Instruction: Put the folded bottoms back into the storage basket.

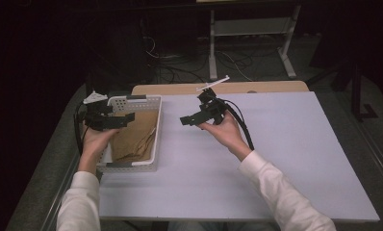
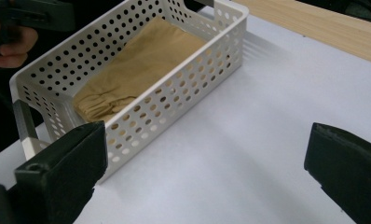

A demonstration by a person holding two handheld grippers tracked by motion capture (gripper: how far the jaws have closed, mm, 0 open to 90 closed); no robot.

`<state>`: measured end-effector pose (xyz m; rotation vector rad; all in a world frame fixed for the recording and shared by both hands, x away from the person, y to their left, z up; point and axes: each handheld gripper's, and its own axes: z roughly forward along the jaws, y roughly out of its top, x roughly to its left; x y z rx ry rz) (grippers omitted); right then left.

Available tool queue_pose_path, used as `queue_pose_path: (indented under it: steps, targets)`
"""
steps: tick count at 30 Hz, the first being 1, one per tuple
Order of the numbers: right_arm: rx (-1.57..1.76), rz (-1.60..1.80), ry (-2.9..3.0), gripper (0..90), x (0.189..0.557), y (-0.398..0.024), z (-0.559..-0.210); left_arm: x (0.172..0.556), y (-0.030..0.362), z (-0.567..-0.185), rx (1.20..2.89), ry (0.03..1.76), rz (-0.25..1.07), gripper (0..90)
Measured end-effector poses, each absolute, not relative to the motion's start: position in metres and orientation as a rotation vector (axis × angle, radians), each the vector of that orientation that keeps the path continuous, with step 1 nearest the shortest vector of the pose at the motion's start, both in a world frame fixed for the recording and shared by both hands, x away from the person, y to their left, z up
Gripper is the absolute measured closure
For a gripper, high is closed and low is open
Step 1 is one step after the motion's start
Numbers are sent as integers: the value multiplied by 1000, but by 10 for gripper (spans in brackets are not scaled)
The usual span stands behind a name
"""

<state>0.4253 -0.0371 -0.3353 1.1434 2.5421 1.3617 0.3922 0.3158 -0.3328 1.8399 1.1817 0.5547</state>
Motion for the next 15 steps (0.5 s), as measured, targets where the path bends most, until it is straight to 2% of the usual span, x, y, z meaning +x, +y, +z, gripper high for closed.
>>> queue_pose_path:
  steps: [15]
  targets:
    - [1118, 1387, 2478, 0, 413, -70, -332, 369, 292, -334, 1870, 1120, 585, 0]
